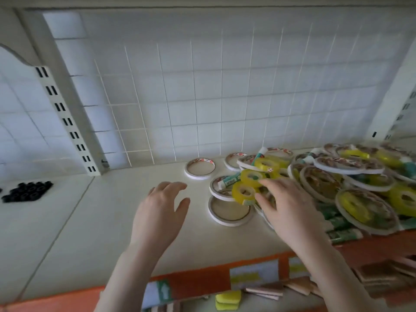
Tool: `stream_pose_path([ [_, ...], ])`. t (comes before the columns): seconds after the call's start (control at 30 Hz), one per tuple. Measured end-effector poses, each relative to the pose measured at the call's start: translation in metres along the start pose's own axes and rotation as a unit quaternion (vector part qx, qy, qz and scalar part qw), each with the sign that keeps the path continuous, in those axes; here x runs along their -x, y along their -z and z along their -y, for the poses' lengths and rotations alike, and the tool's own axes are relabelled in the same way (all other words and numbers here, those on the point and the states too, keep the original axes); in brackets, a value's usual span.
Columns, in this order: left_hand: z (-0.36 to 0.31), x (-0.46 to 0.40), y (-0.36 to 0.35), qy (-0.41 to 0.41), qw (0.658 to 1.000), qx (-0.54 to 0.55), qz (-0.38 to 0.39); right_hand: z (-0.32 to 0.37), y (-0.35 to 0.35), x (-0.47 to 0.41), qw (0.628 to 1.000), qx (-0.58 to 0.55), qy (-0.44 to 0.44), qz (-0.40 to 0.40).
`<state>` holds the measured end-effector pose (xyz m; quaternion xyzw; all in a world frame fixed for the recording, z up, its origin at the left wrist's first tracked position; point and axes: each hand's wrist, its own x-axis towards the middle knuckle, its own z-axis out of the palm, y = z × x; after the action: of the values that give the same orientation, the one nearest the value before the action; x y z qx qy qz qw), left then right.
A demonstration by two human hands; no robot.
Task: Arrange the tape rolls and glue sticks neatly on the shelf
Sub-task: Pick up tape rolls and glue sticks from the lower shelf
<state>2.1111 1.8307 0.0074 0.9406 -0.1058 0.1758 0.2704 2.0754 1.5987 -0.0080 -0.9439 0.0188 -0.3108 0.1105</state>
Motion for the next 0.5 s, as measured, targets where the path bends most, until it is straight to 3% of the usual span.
stream_pose_path([
  [0.23, -0.004, 0.013, 0.000, 0.062, 0.997, -0.036, -0.018, 0.009, -0.022, -0.025, 0.998, 0.005, 0.059, 0.016],
  [0.5, 0.003, 0.014, 0.003, 0.066, 0.996, -0.050, -0.018, 0.010, -0.030, -0.020, 0.996, -0.015, 0.086, 0.015],
])
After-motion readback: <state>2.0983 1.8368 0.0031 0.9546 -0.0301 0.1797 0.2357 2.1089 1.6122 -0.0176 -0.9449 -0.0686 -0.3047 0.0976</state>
